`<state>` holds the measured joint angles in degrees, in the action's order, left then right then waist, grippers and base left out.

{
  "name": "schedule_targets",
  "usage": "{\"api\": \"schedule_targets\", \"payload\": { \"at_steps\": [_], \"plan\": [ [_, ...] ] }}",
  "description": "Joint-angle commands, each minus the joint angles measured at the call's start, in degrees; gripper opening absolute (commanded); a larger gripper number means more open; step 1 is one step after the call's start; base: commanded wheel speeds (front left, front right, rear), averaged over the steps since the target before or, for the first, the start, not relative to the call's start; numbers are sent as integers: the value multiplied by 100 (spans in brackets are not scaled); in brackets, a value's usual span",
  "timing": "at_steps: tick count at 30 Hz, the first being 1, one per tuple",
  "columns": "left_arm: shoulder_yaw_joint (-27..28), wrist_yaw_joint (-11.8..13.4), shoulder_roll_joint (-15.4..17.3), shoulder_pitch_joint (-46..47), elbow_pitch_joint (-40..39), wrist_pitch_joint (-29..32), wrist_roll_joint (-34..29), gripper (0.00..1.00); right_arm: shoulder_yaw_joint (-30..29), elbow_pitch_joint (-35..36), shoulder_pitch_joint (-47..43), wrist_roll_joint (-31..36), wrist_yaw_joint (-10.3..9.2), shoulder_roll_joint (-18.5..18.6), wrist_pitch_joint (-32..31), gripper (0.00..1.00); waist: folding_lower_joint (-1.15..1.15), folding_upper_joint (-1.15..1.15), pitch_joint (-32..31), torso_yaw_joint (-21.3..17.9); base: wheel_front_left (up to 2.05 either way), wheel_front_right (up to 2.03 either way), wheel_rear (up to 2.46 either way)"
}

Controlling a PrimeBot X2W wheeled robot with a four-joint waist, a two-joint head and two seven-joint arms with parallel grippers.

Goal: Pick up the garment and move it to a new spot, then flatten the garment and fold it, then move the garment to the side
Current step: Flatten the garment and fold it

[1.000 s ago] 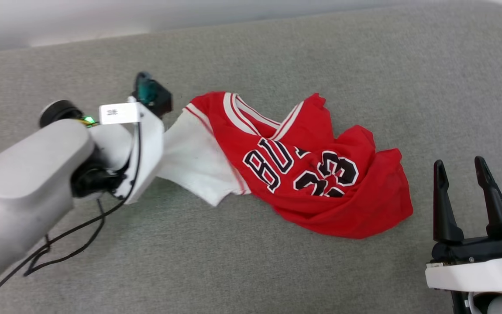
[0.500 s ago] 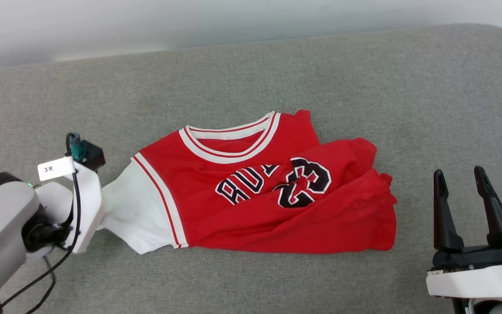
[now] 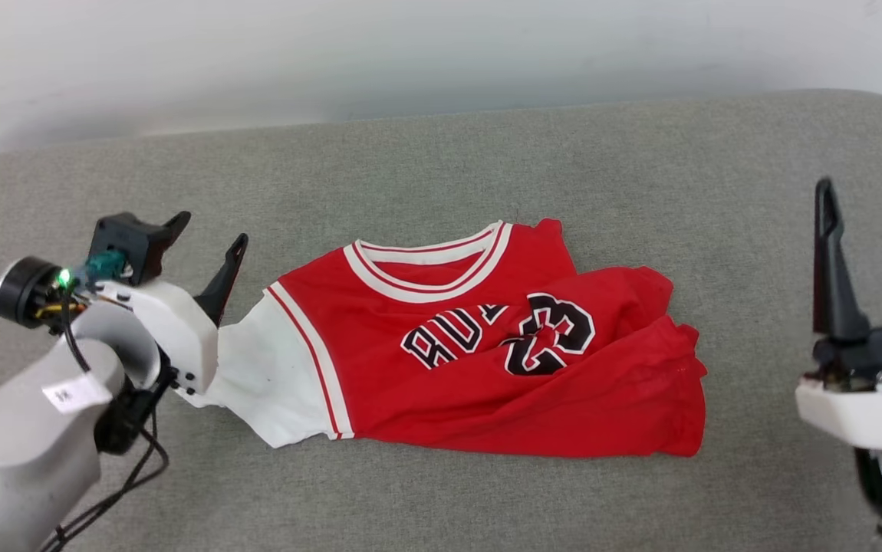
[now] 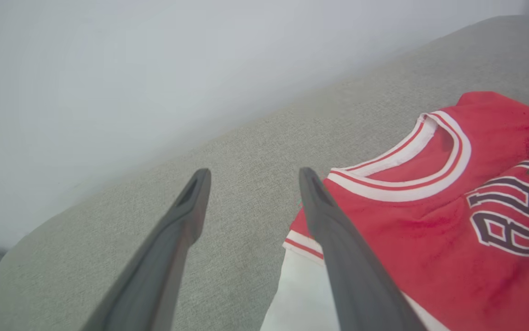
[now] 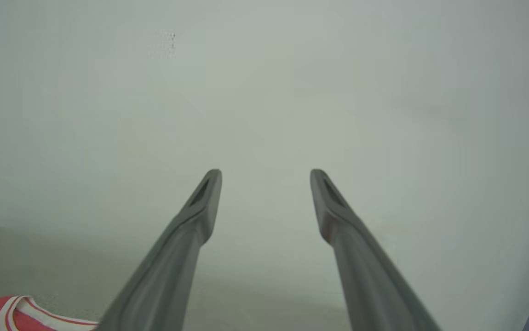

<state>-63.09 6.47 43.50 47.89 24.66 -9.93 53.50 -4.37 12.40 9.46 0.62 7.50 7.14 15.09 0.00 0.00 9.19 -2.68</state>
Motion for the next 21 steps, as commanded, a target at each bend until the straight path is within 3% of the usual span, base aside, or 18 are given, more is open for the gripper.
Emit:
{"api": "schedule_targets", "payload": {
  "at_steps": [1, 5, 8, 11, 16, 21],
  "plan": [
    [122, 198, -56, -185, -74, -257, -25, 100, 77, 51, 266, 33, -2, 176, 11, 100, 0, 0, -21, 22, 0, 0, 0],
    [749, 797, -208, -682, -449, -521, -116, 100, 411, -160, 736, -82, -2, 779, 11, 100, 0, 0, -49, 69, 0, 0, 0],
    [1481, 1218, -377, -1196, -1033, -535, -696, 100, 848, -540, 1074, -228, -2, 1306, -50, 100, 0, 0, -53, 114, 0, 0, 0],
    [2249, 1559, -586, -1814, -1642, -526, -1395, 100, 1491, -860, 1423, -695, -2, 1814, -734, 100, 0, 0, -53, 131, 0, 0, 0],
    [3200, 1610, -981, -2796, -2252, -528, -2249, 100, 2682, -956, 2047, -1600, -2, 2705, -2225, 100, 0, 0, 5, 150, 0, 0, 0],
    [3944, 1361, -1490, -3435, -2558, -528, -2837, 100, 3848, -1017, 2527, -2815, -2, 3355, -4006, 100, 0, 0, 121, 194, 0, 0, 0]
  ]
}}
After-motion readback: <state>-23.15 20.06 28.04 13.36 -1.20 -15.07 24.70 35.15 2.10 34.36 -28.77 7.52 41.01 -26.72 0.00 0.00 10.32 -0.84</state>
